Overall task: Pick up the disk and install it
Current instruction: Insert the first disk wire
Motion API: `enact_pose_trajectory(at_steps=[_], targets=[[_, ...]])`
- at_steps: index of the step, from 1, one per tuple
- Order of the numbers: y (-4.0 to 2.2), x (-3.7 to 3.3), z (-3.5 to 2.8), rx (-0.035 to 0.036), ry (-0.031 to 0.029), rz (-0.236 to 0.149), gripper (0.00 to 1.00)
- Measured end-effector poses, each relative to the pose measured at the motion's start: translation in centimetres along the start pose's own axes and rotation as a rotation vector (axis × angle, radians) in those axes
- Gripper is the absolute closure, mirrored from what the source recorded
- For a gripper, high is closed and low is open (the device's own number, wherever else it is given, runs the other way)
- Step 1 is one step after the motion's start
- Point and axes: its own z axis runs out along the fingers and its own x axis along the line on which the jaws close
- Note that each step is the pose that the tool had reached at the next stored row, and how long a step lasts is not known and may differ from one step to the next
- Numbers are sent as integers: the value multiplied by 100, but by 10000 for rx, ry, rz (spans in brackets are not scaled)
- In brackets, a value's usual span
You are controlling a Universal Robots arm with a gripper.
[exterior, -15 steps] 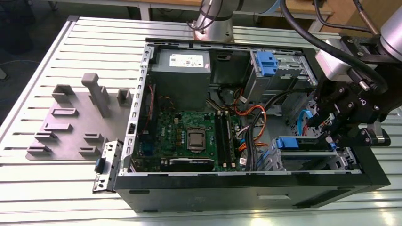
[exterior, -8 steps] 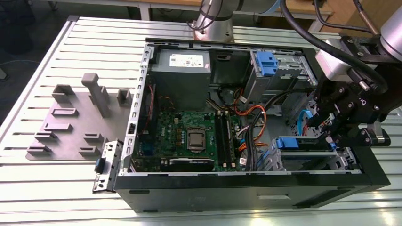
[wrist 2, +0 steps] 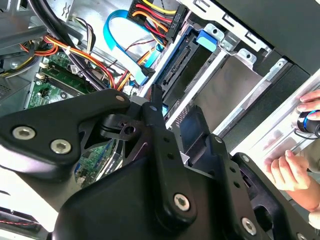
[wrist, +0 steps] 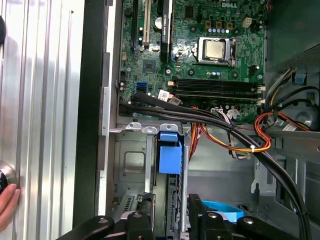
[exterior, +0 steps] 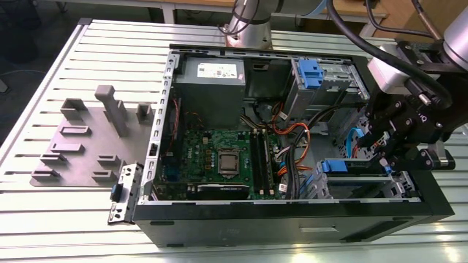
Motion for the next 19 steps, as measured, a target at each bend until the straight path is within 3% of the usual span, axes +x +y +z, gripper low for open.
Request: enact_pose_trajectory(at_steps=[6,11,19], targets=[[2,-1,-65,0,1,0,58],[2,-19,-76,0,-12,-1,58],[-15,-175,-61,0,-26,-1,58]])
